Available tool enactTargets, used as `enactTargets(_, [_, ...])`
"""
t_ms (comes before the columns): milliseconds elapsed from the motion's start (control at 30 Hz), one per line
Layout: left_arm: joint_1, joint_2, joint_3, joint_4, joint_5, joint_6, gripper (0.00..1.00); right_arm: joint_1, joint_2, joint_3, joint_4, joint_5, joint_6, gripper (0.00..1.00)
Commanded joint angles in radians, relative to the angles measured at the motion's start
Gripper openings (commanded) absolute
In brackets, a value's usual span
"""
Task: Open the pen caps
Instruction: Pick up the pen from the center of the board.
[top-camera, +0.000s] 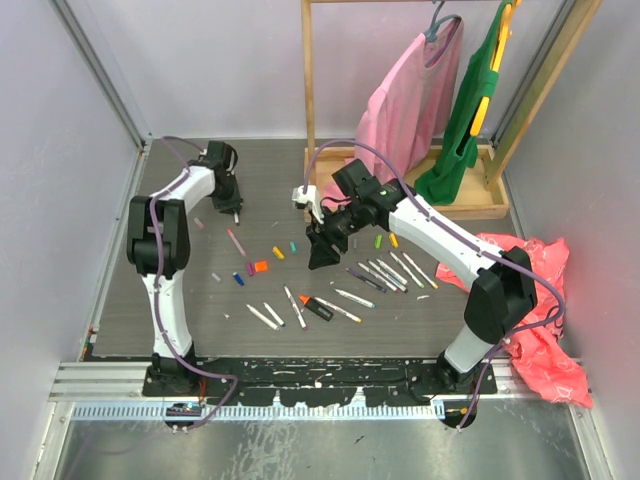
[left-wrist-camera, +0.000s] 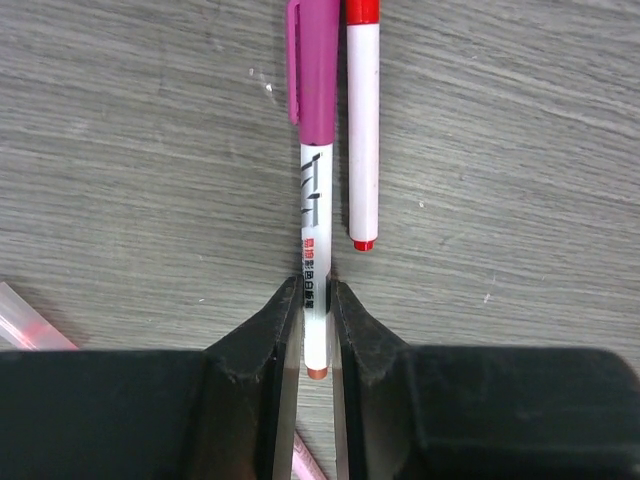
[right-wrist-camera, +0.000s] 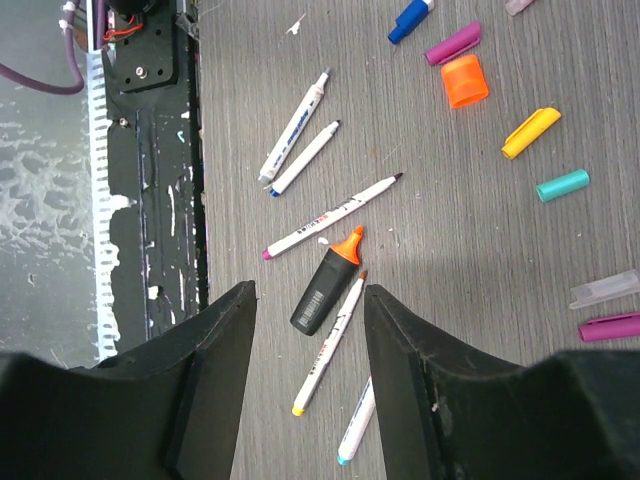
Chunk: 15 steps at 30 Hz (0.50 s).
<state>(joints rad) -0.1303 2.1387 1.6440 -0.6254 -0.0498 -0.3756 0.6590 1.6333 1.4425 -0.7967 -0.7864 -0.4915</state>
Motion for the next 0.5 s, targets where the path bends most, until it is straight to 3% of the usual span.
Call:
enactTargets(0, [-0.006,0.015,0.049,-0.013,-0.018,0.017,0.18,-0.003,-0.027,0.007,0.031,-0.034,-0.003,0.53])
enactTargets(300, [-0.006,0.051,0.067,-0.027,-0.029,0.026,0.19,-0.002,-0.026,0.008,0.030,-0.047,0.001,0.53])
enactTargets(467, [-0.006,0.052,0.077,-0.032,-0.027,0.027,0.11,-0.003,-0.029,0.009,0.030,-0.057,0.003,0.53])
